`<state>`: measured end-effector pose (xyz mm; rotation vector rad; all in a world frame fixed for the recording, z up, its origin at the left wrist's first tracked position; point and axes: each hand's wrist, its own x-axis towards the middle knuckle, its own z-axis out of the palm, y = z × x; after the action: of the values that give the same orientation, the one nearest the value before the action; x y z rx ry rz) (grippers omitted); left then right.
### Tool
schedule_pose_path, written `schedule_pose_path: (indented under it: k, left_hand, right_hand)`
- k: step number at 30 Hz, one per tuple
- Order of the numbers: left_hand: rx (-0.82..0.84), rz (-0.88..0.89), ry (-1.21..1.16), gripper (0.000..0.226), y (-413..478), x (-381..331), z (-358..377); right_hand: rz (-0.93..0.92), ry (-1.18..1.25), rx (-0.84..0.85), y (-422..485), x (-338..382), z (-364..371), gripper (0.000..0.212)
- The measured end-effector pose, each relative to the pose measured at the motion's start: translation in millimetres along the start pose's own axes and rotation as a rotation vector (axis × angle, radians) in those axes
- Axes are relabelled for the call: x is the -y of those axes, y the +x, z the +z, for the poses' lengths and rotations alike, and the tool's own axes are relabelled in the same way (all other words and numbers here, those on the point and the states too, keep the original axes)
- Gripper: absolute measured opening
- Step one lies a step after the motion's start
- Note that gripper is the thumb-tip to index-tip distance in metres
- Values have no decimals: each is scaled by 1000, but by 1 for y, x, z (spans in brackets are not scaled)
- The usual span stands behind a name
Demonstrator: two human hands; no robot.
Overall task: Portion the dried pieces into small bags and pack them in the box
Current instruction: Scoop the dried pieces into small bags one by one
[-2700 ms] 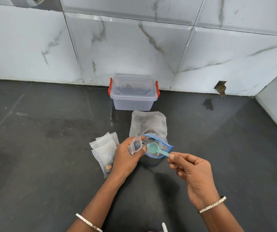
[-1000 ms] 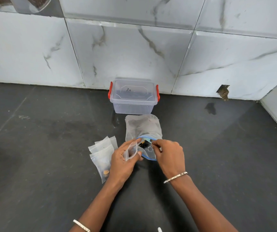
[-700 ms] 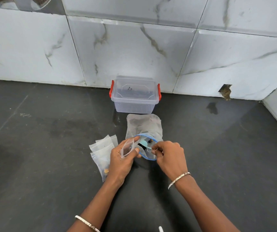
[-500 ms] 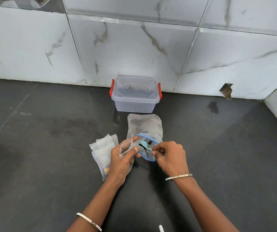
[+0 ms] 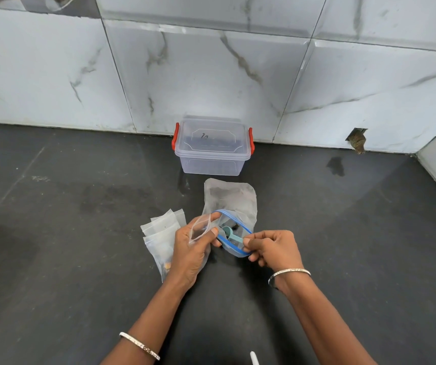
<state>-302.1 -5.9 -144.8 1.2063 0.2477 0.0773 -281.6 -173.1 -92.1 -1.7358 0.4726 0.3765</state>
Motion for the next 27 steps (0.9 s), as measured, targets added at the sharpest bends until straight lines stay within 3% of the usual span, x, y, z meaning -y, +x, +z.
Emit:
schedule_pose_path:
  k: [9,13,19,27]
  left_hand:
    - [37,-31,-85,35,-3,-2,-3]
    - [12,-1,60,39,-2,-1,-6]
    - [-24,85,208,22,-3,-2,-2]
    - [-85,93,385,19,-2,-1,0]
  right_hand:
    - [77,193,27,-5,-8,3,5]
    - [173,352,32,-5,-9,-2,9]
    - [214,425,51,-14,-5,-17,10]
    - [67,386,103,-48,15,-36,8]
